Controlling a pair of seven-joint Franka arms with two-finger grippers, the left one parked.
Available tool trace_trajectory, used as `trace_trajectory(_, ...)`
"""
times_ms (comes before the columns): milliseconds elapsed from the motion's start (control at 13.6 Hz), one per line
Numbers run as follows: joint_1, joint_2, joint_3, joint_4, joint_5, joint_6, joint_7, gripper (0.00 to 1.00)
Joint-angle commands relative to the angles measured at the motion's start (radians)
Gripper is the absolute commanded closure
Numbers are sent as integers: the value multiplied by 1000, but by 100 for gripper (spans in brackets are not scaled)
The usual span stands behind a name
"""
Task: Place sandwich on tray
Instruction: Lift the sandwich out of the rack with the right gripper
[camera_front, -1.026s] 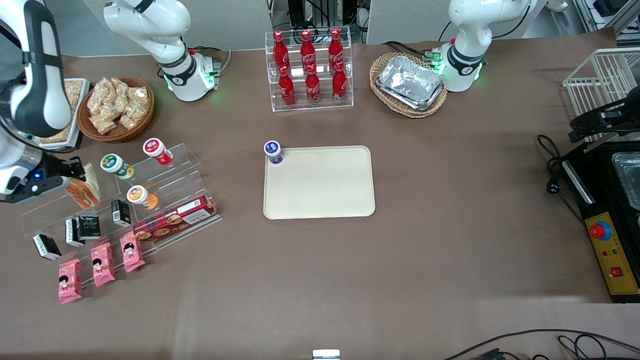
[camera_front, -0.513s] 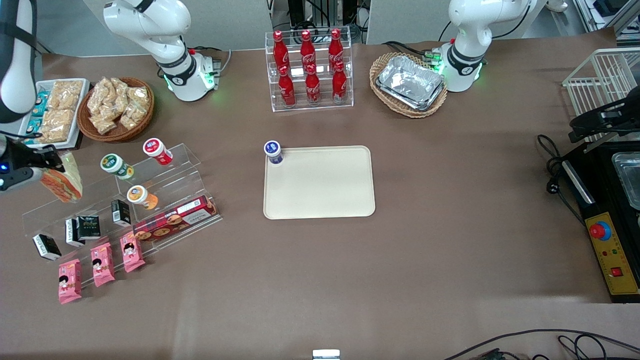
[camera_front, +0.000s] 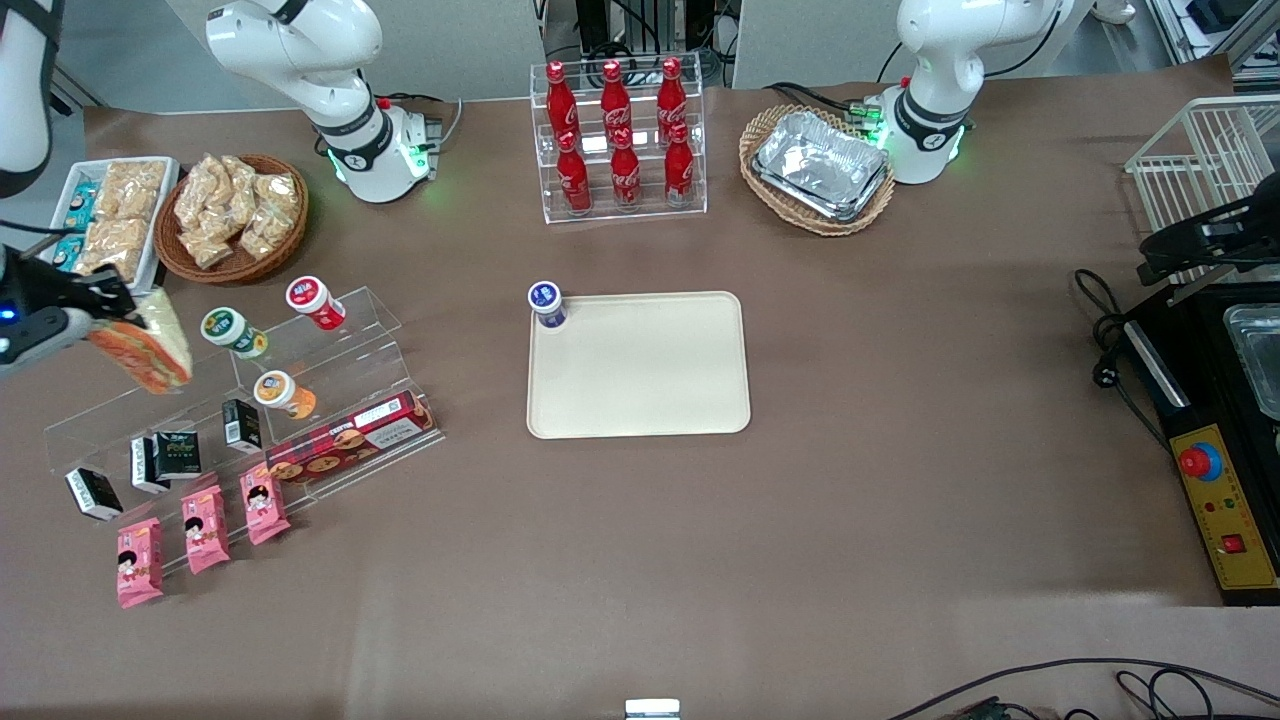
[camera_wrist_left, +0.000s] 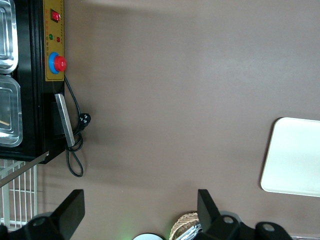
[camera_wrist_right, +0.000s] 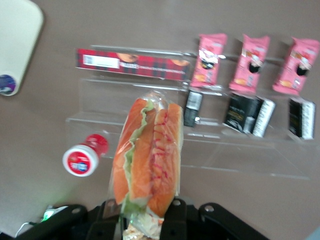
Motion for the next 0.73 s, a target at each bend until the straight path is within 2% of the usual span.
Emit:
trace_trajectory(0, 1, 30, 120, 58, 27, -49, 4, 72)
trace_trajectory(147, 2, 34, 168, 58, 35, -50, 8, 72)
trace_trajectory(293, 2, 56, 232, 58, 78, -52, -2, 72)
trace_trajectory(440, 2, 86, 315, 59, 98, -51, -3, 72)
trace_trajectory(660, 5, 122, 467, 59, 94, -26, 12, 72)
